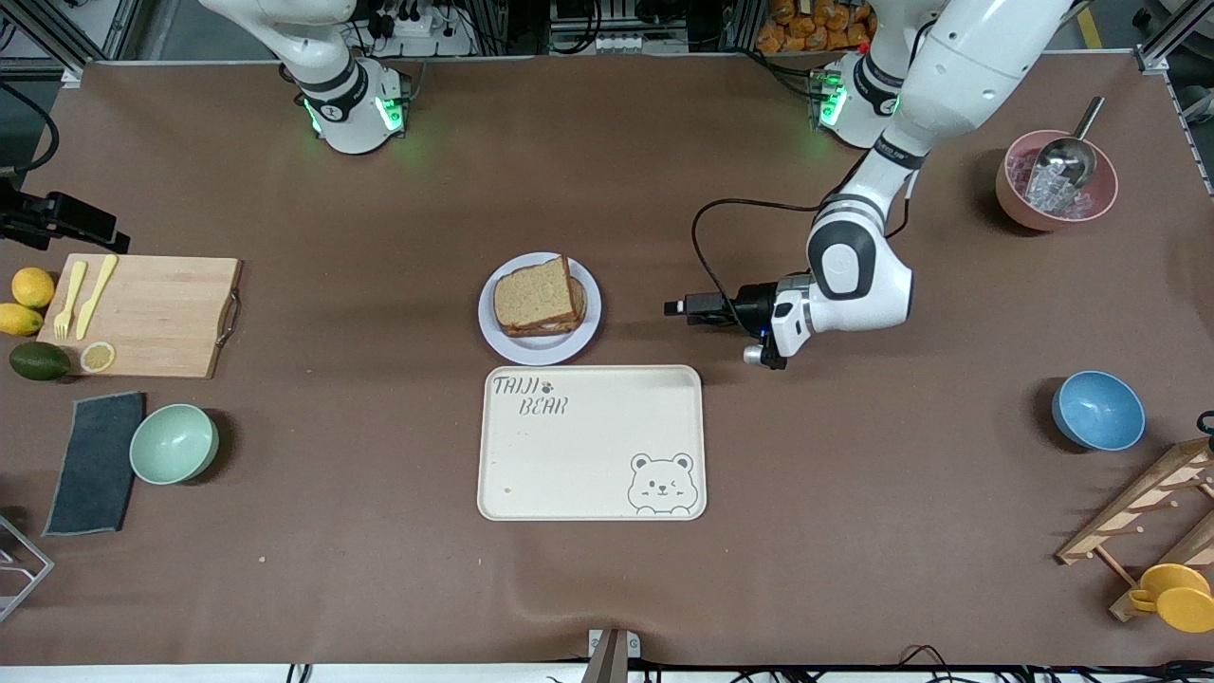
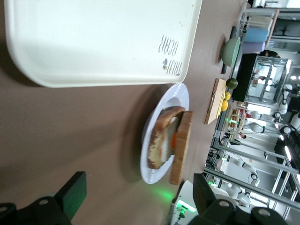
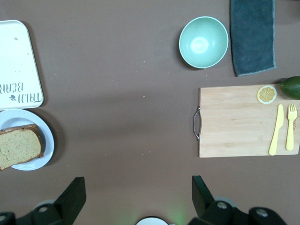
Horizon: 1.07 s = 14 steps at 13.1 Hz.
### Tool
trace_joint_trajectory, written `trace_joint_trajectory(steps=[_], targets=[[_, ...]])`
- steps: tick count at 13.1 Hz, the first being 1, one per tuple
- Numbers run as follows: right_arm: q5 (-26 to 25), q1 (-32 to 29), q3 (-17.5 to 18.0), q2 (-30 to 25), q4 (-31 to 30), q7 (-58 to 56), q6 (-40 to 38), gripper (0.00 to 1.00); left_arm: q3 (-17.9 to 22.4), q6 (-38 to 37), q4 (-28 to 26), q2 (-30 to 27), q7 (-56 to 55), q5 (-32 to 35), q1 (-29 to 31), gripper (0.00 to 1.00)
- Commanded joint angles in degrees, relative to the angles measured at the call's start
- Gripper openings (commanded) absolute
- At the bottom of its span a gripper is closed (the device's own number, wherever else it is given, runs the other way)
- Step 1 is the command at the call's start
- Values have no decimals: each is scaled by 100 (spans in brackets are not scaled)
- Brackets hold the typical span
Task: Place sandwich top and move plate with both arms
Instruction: 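Lower the left gripper and grip the white plate rim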
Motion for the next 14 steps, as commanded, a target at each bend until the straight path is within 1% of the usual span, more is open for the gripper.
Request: trace_joint_trajectory(steps=[1, 3, 4, 5, 6, 7, 8, 9, 11, 14], targets=[[89, -2, 6, -191, -186, -1, 32, 100, -84, 56, -6, 403, 1132, -741, -83, 93], [28, 24, 24, -173, -160, 24, -100, 100, -207, 56, 11, 510, 1381, -1217, -119, 87], [19, 7, 15, -173, -142, 25, -100, 100, -207, 56, 37, 510, 1390, -1306, -197, 81], [36, -37, -29, -173, -90, 25, -100, 100, -207, 56, 55, 536, 1407, -1376, -250, 69], [89, -150, -38, -173, -11, 16, -100, 100, -207, 56, 81, 606, 1442, -1542, -320, 68], [98, -178, -29, -165, 7, 16, -83, 100, -199, 56, 134, 720, 1660, -1657, -434, 65], [89, -169, -20, -156, 33, 16, -74, 100, -207, 56, 212, 886, 1976, -1763, -453, 60], [72, -169, -3, -173, 34, -27, -100, 100, -207, 56, 239, 993, 2240, -1859, -461, 57], [63, -160, 6, -191, 25, -54, -127, 100, -199, 56, 318, 1081, 2400, -1887, -496, 57], [256, -134, 32, -200, 42, -54, 31, 100, -199, 56, 617, 1283, 2410, -1948, -654, 54]])
